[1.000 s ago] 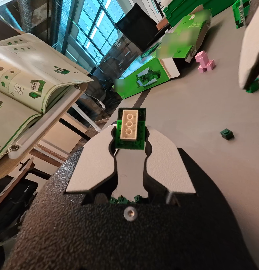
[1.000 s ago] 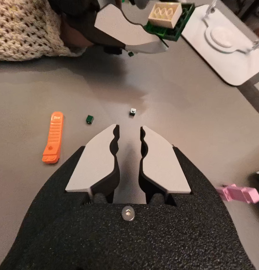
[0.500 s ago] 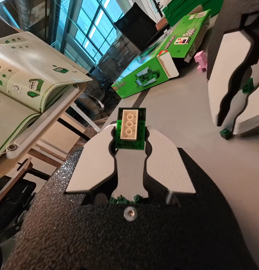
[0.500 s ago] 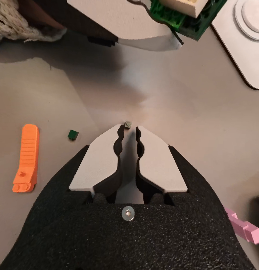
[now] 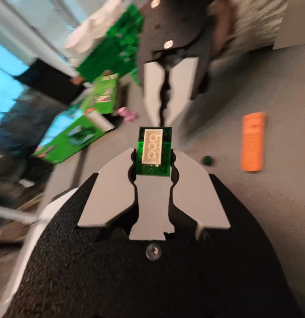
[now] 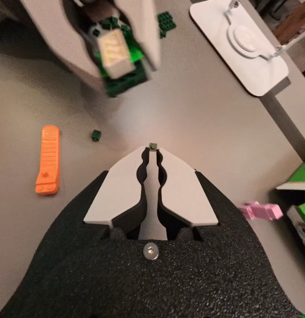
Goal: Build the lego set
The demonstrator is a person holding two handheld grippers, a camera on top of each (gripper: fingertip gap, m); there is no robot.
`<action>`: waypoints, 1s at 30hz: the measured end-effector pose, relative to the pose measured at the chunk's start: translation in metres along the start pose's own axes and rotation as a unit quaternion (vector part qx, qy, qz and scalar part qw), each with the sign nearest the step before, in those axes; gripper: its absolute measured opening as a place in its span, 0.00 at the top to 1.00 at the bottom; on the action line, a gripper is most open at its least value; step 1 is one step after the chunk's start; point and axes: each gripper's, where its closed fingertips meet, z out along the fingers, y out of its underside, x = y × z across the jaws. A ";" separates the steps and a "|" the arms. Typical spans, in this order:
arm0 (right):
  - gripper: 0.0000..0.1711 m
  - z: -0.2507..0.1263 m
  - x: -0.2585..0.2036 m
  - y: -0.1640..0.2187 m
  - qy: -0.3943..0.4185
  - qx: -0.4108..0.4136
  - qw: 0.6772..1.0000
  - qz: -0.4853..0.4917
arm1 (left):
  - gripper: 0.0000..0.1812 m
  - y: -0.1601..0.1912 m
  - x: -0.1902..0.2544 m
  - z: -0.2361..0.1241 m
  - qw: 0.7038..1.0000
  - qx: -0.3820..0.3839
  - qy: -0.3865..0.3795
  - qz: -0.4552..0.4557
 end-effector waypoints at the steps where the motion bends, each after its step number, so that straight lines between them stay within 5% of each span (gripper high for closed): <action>1: 0.95 -0.005 0.002 0.002 0.008 0.002 1.000 -0.003 | 0.80 -0.009 0.015 -0.003 0.999 0.006 0.042 -0.010; 7: 0.96 -0.015 0.008 -0.002 0.010 0.032 0.999 0.017 | 0.80 -0.005 0.096 -0.015 0.963 -0.094 0.247 -0.047; 30: 0.96 -0.012 -0.010 -0.003 -0.018 0.022 0.999 -0.020 | 0.80 0.003 0.109 0.008 0.956 -0.140 0.243 -0.089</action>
